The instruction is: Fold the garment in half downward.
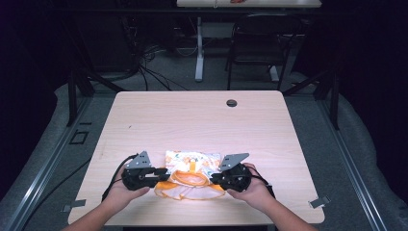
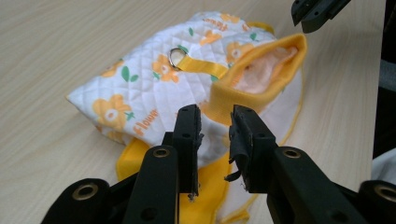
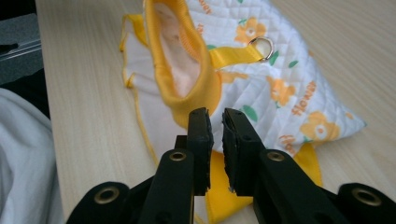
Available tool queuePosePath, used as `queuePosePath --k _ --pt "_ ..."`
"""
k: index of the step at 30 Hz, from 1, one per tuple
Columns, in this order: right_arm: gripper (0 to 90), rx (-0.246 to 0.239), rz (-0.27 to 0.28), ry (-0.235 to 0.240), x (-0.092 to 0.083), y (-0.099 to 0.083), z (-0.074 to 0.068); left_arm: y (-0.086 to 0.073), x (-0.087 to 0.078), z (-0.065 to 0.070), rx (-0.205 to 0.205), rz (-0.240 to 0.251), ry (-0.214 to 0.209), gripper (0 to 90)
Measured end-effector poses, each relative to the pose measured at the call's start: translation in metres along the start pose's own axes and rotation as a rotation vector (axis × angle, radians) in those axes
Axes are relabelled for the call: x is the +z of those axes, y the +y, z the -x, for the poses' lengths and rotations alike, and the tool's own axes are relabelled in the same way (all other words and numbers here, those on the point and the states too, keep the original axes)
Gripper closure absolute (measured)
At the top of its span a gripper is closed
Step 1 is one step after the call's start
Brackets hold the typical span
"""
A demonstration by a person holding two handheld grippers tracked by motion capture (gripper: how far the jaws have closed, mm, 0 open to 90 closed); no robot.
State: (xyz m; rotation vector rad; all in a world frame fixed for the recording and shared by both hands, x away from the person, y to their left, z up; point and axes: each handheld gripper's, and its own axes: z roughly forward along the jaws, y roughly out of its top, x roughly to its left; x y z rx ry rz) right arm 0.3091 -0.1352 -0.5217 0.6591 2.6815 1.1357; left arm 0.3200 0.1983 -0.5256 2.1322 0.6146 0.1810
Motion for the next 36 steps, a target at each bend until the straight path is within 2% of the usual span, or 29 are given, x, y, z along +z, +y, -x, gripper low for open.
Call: queuePosePath --k 4,11,16,18,25,36 --pt "84.6 0.01 0.014 -0.021 0.003 0.005 0.004 0.005 0.006 -0.007 -0.024 -0.007 0.038 76.4" --pt "87.0 0.018 0.021 -0.019 0.023 0.014 0.008 0.011 0.026 -0.009 -0.057 -0.014 0.018 84.3" --pt "87.1 0.016 0.005 0.0 0.03 0.014 0.004 0.008 0.032 -0.002 -0.028 -0.04 -0.03 88.7" --pt "87.1 -0.002 -0.001 0.009 0.03 0.012 0.0 0.006 0.031 0.001 -0.024 -0.052 -0.042 88.6" --pt "86.9 -0.033 -0.025 0.026 0.032 0.005 -0.012 -0.005 0.031 0.01 -0.002 -0.08 -0.057 89.3" --pt "87.0 -0.015 -0.063 0.046 0.04 -0.008 -0.015 -0.018 0.037 0.016 0.009 -0.114 -0.068 89.3"
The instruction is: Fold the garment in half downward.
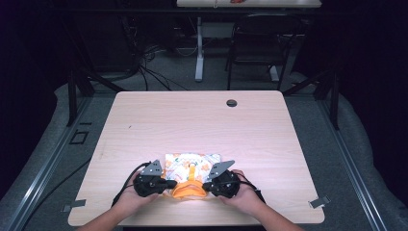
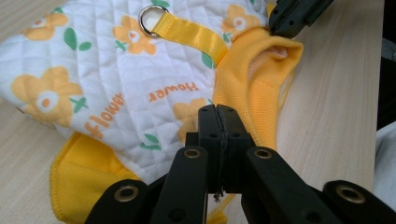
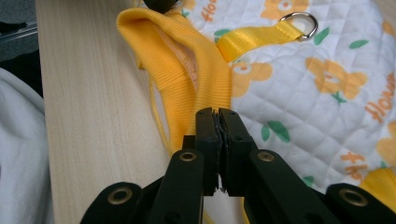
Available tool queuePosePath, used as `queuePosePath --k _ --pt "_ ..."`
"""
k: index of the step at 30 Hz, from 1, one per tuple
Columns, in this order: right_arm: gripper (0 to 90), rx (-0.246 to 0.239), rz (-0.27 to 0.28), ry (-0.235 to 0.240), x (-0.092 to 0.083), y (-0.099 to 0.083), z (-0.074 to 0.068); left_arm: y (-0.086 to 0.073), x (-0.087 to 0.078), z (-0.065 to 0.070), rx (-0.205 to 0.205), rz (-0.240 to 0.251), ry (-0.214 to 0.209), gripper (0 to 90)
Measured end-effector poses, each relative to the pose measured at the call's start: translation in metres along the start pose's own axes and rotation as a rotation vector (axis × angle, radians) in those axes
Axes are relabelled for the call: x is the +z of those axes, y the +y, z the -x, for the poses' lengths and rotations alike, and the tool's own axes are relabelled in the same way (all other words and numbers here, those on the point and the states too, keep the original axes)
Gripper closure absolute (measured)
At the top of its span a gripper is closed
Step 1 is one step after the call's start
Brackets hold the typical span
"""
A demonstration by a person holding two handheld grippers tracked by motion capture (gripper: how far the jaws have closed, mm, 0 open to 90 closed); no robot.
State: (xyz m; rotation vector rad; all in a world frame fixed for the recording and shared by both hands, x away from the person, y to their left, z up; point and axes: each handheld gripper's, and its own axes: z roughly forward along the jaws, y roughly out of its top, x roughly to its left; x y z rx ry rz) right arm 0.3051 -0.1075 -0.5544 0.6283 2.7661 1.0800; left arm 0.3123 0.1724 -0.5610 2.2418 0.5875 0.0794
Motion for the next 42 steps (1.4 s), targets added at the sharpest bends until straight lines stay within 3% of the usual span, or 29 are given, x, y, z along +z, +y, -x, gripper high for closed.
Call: queuePosePath --k 2,10,21,33,37,42 --pt "86.9 -0.007 -0.021 0.004 0.001 -0.002 0.0 -0.002 0.001 0.001 0.002 -0.006 0.0 89.3" --pt "86.9 0.017 -0.009 0.012 0.006 -0.005 0.0 -0.007 0.005 0.0 -0.005 -0.009 0.003 89.3" --pt "87.4 0.013 -0.013 0.012 0.008 -0.004 0.001 -0.008 0.008 -0.002 -0.015 -0.008 0.005 89.2" --pt "87.7 0.023 -0.027 -0.01 0.009 0.0 0.012 -0.001 0.013 -0.016 -0.051 0.006 0.034 89.2" --pt "88.1 0.058 -0.006 -0.013 0.011 0.001 0.016 0.002 0.016 -0.02 -0.054 0.012 0.05 89.1" --pt "88.5 0.079 0.003 -0.018 0.012 0.001 0.023 0.004 0.02 -0.029 -0.09 0.029 0.057 89.2"
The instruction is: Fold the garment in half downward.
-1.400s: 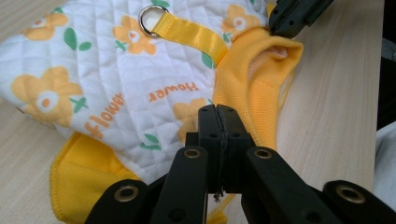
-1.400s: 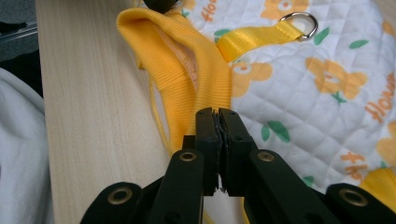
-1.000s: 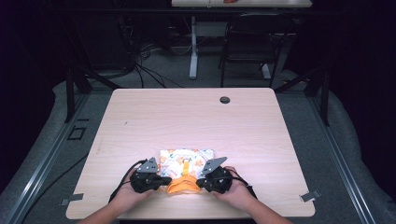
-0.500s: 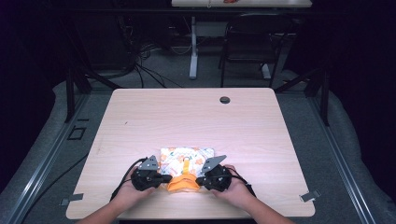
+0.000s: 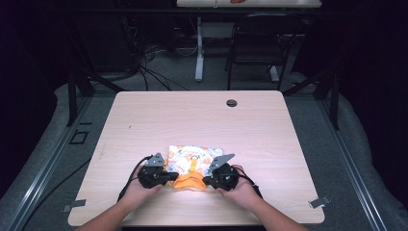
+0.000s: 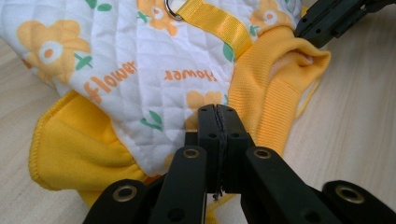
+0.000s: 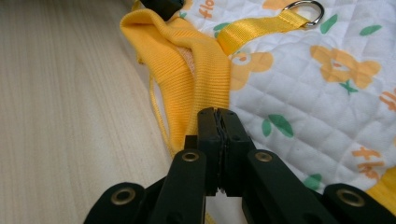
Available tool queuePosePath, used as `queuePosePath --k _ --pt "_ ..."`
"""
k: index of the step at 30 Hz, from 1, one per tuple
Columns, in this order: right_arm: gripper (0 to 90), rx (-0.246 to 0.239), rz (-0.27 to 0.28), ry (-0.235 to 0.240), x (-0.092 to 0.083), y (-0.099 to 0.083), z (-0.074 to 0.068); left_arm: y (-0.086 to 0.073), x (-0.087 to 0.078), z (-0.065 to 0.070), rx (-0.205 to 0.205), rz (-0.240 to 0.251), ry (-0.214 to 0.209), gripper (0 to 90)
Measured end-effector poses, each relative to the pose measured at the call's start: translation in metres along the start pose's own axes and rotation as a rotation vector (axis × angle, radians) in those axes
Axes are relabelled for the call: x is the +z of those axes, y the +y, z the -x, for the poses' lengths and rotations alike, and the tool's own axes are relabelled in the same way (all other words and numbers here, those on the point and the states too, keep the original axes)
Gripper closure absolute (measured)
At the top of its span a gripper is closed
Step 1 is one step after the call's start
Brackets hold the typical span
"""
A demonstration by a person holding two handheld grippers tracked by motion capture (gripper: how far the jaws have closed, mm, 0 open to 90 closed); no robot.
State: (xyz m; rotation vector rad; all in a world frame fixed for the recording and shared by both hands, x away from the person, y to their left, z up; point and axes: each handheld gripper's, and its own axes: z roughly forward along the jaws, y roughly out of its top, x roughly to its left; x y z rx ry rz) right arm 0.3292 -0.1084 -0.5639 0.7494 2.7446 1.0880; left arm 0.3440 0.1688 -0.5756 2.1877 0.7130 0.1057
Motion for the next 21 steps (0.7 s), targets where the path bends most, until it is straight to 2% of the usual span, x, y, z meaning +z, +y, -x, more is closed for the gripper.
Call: queuePosePath --k 6,7,8,10,15,21 --pt "89.3 0.012 0.002 -0.02 0.003 0.005 0.008 0.002 0.004 -0.008 -0.039 0.023 0.005 89.4" --pt "89.4 0.006 -0.011 -0.031 0.002 0.006 0.01 0.002 0.005 -0.01 -0.048 0.03 0.006 89.4" --pt "89.4 0.026 0.01 -0.029 0.005 0.006 0.011 0.002 0.005 -0.013 -0.059 0.036 0.004 89.4" --pt "89.5 0.031 0.015 -0.033 0.006 0.007 0.015 0.002 0.007 -0.018 -0.086 0.047 0.005 89.5" --pt "89.5 0.053 0.023 -0.057 0.009 0.012 0.023 0.009 0.011 -0.024 -0.074 0.048 0.046 89.5" --pt "89.5 0.077 0.029 -0.077 0.012 0.016 0.035 0.017 0.018 -0.032 -0.087 0.053 0.069 89.5"
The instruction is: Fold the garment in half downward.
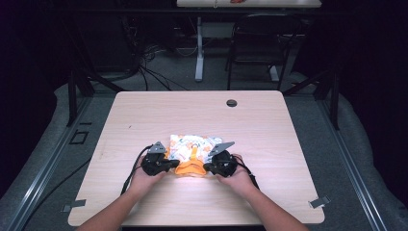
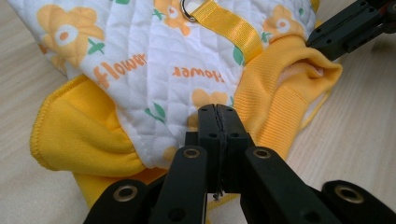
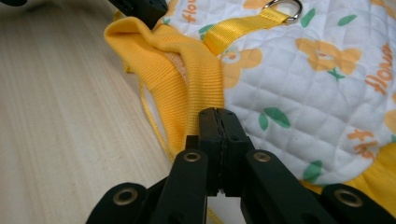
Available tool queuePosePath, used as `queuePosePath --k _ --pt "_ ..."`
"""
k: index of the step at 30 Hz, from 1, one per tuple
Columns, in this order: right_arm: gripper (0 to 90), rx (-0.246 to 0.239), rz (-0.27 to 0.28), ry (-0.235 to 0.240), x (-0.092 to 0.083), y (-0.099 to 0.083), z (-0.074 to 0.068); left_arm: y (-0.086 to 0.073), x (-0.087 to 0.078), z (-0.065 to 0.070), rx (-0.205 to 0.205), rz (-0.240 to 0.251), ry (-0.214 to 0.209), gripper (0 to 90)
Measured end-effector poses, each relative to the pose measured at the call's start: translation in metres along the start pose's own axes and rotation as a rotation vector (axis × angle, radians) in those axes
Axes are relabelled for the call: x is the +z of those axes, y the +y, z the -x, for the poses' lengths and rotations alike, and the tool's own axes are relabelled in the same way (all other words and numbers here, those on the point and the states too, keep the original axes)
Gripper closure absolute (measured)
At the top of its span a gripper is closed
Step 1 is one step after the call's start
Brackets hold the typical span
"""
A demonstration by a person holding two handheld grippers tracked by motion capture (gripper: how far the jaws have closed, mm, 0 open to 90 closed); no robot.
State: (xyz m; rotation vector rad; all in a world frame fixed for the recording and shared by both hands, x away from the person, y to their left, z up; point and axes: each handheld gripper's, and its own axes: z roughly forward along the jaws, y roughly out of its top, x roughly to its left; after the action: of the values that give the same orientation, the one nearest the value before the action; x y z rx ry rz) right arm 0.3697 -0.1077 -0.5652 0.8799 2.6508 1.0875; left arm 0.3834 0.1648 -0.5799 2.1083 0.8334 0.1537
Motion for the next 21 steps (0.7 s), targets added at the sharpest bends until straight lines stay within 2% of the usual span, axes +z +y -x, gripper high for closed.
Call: queuePosePath --k 7,12,21 --pt "89.4 0.043 0.014 -0.024 0.003 0.003 0.013 0.002 0.005 -0.006 -0.043 0.031 0.008 89.5" --pt "89.3 0.051 0.02 -0.033 0.005 0.005 0.018 0.007 0.007 -0.008 -0.025 0.02 0.028 89.3" --pt "88.8 0.066 0.022 -0.041 0.005 0.006 0.023 0.008 0.008 -0.009 -0.033 0.021 0.031 88.9"
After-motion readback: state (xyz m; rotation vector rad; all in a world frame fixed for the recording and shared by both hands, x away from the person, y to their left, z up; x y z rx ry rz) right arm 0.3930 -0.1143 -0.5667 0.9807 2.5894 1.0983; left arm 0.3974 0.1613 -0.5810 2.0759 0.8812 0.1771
